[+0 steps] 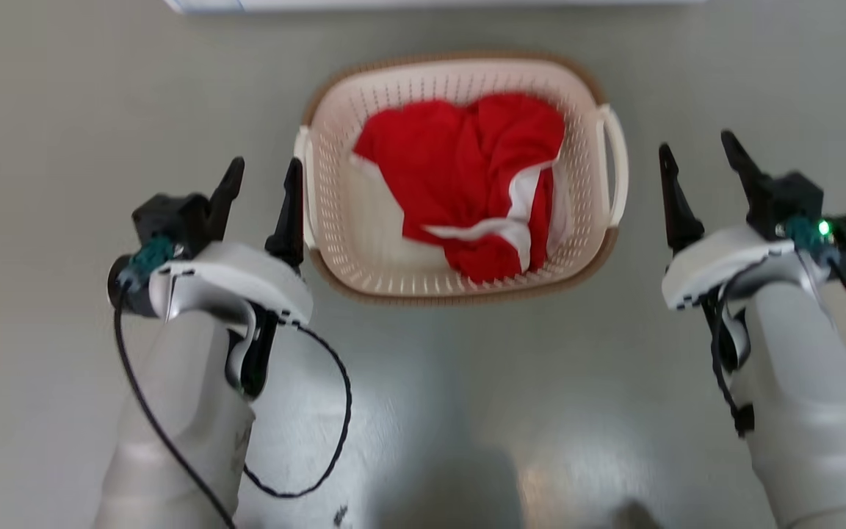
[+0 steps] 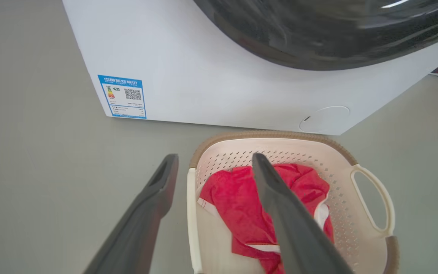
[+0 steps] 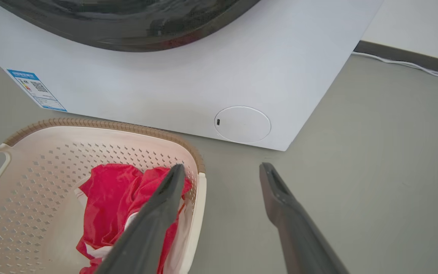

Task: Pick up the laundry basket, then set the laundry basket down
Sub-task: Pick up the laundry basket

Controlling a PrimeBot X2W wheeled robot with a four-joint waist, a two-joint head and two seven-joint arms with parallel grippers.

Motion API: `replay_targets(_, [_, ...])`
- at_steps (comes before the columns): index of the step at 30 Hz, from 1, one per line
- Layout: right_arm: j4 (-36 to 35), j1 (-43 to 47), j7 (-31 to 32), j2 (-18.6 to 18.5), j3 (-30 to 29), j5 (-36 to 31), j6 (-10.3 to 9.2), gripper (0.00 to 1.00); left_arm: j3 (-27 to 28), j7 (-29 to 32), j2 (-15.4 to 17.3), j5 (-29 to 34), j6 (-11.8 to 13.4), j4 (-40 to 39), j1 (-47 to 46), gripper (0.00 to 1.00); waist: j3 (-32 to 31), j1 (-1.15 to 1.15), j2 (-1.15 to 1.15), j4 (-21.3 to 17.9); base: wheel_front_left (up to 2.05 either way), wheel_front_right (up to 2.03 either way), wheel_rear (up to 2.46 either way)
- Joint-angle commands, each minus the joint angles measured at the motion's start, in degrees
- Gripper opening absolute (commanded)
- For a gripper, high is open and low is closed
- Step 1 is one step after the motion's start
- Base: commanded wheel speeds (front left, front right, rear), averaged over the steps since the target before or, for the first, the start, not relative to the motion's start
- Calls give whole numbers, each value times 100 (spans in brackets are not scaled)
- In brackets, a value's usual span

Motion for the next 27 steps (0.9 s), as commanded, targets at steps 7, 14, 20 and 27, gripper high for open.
replay_targets(7, [591, -588, -62, 26, 186, -185, 35, 100, -68, -34, 105, 17, 190, 732, -617, 100, 785, 0, 0, -71, 0, 0, 0])
replay_targets(14, [955, -818, -62, 55, 214, -297, 35, 100, -167, -34, 105, -61, 179, 994, -882, 100, 1007, 0, 0, -85, 0, 0, 0])
replay_targets(20, [969, -911, -62, 80, 270, -280, 35, 100, -162, -34, 105, -91, 184, 1076, -1039, 100, 1230, 0, 0, -87, 0, 0, 0])
replay_targets(27, [972, -991, -62, 70, 307, -280, 35, 100, -156, -34, 105, -109, 306, 1139, -1241, 100, 1454, 0, 0, -39, 0, 0, 0])
